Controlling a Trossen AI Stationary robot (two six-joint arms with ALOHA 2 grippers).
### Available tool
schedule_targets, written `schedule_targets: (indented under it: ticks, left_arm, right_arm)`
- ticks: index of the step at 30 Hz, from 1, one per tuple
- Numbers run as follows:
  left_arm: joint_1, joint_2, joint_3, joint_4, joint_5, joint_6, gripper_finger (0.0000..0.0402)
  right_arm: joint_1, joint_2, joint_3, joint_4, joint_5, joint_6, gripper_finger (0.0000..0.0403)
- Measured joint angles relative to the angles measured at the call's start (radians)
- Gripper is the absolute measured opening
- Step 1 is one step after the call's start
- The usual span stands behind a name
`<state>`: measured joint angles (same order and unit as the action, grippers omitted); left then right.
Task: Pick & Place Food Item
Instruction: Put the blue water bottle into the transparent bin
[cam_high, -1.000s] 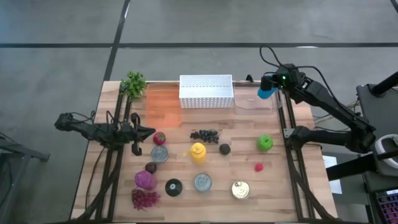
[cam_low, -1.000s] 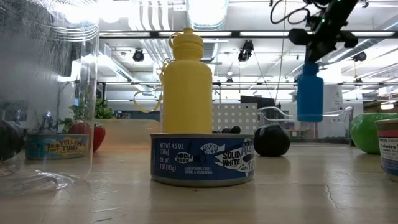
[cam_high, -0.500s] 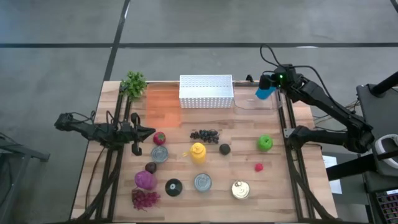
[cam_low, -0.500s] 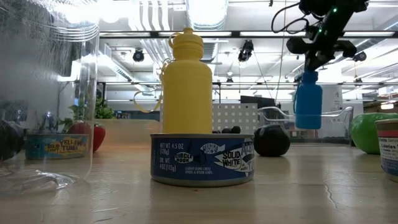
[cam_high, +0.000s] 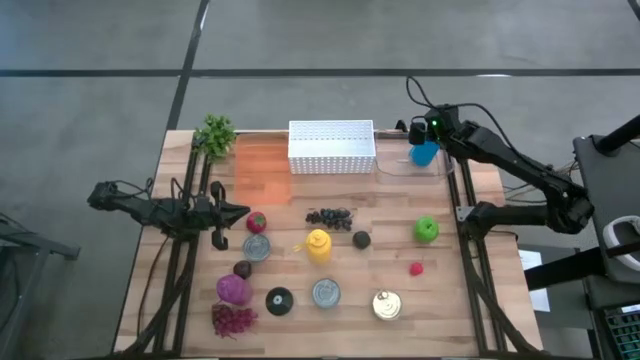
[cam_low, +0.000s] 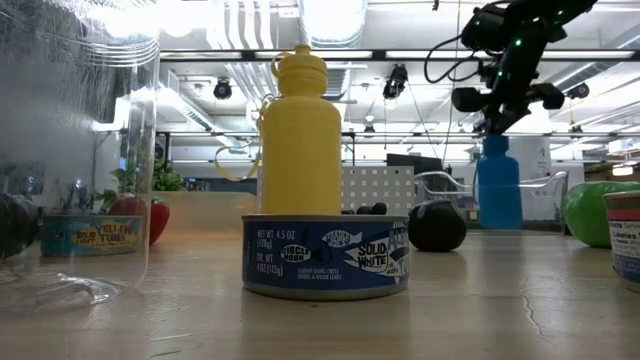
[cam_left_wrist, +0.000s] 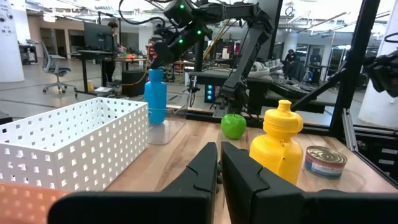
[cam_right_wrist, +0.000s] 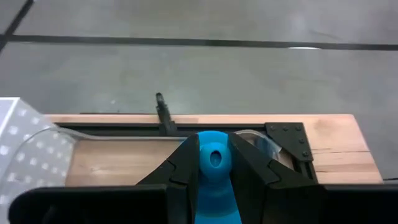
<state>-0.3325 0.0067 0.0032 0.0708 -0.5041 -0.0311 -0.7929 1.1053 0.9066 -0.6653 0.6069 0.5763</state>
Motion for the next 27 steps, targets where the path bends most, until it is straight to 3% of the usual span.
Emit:
schedule_targets:
  ticks: [10, 27]
  left_arm:
    - [0.0, 0.0, 0.0, 0.0, 0.0, 0.0, 0.0028]
    - [0.0, 0.0, 0.0, 0.0, 0.0, -0.002, 0.0028]
  right_arm:
    - [-0.019, 0.029, 0.0, 0.01, 0.01, 0.001, 0.0074]
    - [-0.019, 0.03, -0.002, 0.011, 0.005, 0.001, 0.0175]
